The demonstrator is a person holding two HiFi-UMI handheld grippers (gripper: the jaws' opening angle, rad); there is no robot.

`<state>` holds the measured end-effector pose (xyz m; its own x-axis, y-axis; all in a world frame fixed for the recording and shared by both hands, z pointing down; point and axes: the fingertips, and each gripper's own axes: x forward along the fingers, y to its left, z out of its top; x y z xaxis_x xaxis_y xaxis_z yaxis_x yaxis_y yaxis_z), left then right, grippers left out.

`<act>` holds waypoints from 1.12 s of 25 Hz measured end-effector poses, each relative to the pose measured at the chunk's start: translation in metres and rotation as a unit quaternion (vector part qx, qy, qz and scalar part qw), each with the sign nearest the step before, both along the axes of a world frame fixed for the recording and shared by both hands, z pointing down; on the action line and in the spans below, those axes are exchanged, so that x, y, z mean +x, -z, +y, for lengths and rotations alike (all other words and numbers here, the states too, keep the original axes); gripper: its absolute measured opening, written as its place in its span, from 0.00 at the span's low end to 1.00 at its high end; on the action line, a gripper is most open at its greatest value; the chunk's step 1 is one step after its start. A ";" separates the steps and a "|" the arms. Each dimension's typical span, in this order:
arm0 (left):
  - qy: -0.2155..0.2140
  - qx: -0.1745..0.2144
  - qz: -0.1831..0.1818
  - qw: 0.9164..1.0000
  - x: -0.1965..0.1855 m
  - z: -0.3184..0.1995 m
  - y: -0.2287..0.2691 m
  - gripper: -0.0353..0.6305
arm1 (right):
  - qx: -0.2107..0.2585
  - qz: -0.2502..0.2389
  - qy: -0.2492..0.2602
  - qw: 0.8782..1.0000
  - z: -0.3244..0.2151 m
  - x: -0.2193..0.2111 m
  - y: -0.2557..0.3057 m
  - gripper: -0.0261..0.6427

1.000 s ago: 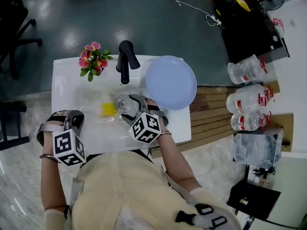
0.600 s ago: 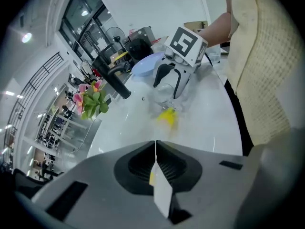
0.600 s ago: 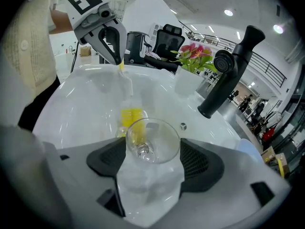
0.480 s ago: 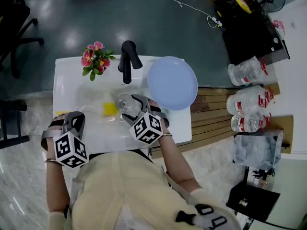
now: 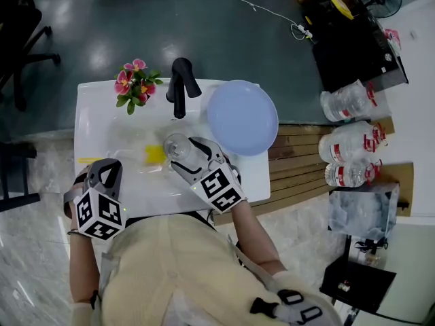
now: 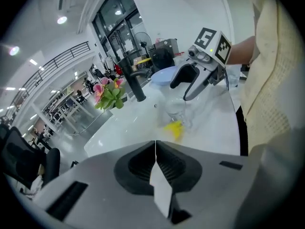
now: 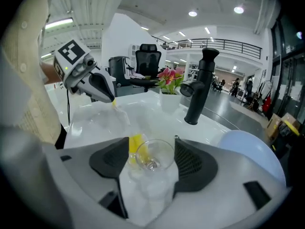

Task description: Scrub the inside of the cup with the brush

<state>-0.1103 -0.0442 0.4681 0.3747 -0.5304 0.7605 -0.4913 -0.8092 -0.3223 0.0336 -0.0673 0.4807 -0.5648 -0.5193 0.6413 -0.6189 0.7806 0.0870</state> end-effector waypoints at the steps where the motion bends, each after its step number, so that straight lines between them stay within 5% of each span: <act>1: 0.003 -0.002 0.012 1.000 0.002 0.000 0.002 0.08 | -0.002 -0.011 -0.011 1.000 0.000 0.000 0.004 0.43; 3: 0.008 -0.004 0.031 0.999 0.005 0.000 0.006 0.08 | -0.014 -0.041 -0.028 0.999 0.001 -0.001 0.013 0.14; 5: 0.012 -0.003 0.038 0.999 0.006 0.000 0.007 0.08 | -0.036 -0.073 -0.032 0.996 0.004 -0.004 0.019 0.09; 23: 0.028 0.014 0.054 0.998 0.000 -0.007 0.020 0.08 | -0.021 -0.070 -0.071 0.995 0.001 -0.006 0.035 0.06; 28: 0.022 0.019 0.051 0.998 0.000 -0.006 0.024 0.08 | -0.012 -0.106 -0.083 0.991 -0.001 -0.007 0.049 0.06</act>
